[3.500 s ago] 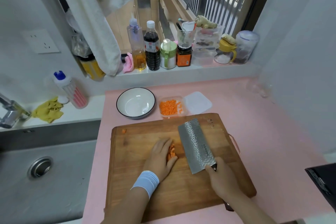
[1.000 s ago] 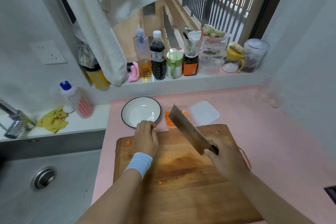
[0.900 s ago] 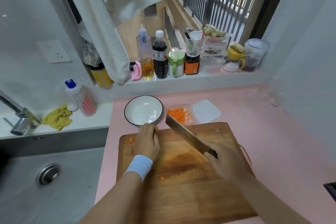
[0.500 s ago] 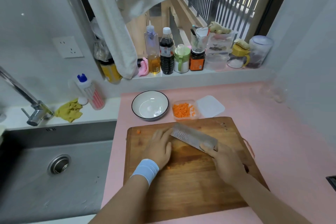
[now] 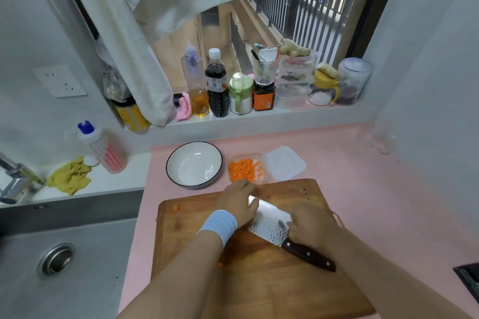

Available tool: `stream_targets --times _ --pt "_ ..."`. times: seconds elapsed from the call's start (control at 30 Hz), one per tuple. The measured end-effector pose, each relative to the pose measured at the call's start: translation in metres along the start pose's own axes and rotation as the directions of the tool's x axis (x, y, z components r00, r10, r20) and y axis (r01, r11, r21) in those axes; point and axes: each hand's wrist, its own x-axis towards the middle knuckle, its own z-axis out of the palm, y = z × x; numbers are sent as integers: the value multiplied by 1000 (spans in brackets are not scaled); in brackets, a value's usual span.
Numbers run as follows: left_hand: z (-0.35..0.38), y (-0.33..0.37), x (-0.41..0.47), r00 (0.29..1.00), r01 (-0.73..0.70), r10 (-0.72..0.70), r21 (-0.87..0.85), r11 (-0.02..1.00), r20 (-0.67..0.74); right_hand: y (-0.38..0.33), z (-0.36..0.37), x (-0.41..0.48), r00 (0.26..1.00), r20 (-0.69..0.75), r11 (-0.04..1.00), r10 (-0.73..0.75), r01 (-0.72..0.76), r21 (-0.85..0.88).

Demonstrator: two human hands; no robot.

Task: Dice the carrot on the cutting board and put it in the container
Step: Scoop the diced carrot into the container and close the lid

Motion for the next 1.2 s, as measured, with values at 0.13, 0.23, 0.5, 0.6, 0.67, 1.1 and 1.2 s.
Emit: stream_targets --times 0.13,0.23,0.5,0.6,0.67,1.1,1.2 --pt "-1 7 51 1000 12 -12 2 1000 0 14 -30 43 992 -123 999 -19 22 24" --pt "2 8 88 999 36 -36 28 999 7 18 -46 73 994 -72 996 78 -75 49" --pt "11 -29 148 988 129 -139 136 982 71 26 -28 150 975 90 978 201 -194 -73" --pt "16 -43 150 984 133 -147 134 982 104 26 -18 161 958 151 970 242 -234 -71" --pt "17 -47 149 984 134 -145 110 985 104 27 -15 164 963 116 966 245 -232 -118" --pt "-12 -34 136 985 134 -151 -182 974 -84 10 -57 159 870 -490 972 52 -157 -175" --pt "-25 -32 133 968 83 -134 -233 969 -214 -4 -75 151 779 -616 976 -114 -28 -215"
